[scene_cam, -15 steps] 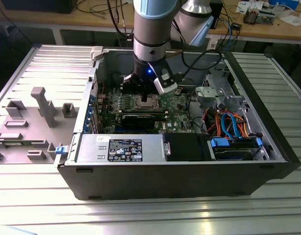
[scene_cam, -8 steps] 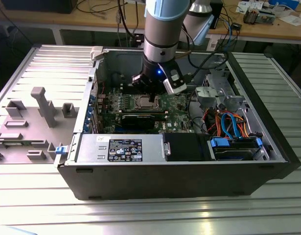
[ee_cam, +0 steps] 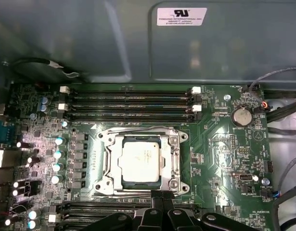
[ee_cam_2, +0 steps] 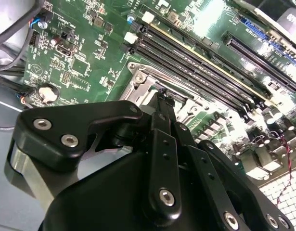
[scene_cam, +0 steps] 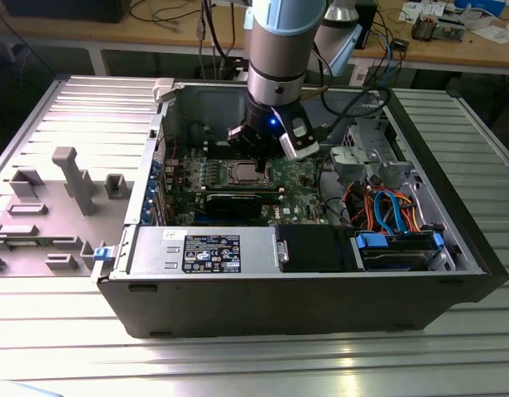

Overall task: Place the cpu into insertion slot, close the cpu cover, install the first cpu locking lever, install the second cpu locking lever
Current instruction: 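Install the second cpu locking lever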

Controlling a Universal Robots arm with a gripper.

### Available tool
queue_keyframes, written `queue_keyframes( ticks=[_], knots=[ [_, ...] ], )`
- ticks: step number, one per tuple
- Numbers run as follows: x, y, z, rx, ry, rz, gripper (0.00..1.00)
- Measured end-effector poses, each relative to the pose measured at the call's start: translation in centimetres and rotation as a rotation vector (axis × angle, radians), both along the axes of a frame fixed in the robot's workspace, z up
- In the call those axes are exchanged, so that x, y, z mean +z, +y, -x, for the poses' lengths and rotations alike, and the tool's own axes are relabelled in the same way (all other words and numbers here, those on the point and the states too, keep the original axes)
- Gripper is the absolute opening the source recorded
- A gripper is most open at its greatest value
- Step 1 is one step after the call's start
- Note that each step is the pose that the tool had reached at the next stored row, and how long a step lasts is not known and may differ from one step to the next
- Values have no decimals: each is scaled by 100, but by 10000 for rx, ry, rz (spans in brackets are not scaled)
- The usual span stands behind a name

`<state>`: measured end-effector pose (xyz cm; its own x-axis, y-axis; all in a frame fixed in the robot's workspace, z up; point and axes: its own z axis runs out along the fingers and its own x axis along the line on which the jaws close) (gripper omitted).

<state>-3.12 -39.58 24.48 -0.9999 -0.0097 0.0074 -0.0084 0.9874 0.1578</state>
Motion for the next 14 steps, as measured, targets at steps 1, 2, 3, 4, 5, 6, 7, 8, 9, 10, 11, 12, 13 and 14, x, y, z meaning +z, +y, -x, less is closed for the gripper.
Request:
queue_keyframes(
  ticks=[1,2,3,4,5,6,7,8,9,10,11,12,13,14],
  knots=[
    [0,5,2,-12,0,1,11],
    [0,19,7,-20,-1,2,11],
    [-1,32,17,-21,-1,4,11],
    [-1,38,24,-21,0,7,11],
    [-1,51,38,-22,0,11,11],
    [-1,59,47,-23,0,12,11],
    [-1,68,62,-23,0,12,11],
    [-2,76,78,-24,-1,11,11],
    [-2,85,93,-24,-1,11,11],
    [-1,97,114,-25,0,11,11],
    [-1,106,130,-25,-1,11,11],
    [-1,116,147,-26,-2,11,11],
    [-2,126,163,-26,-3,11,11],
    [-2,138,184,-26,-5,11,11]
  ],
)
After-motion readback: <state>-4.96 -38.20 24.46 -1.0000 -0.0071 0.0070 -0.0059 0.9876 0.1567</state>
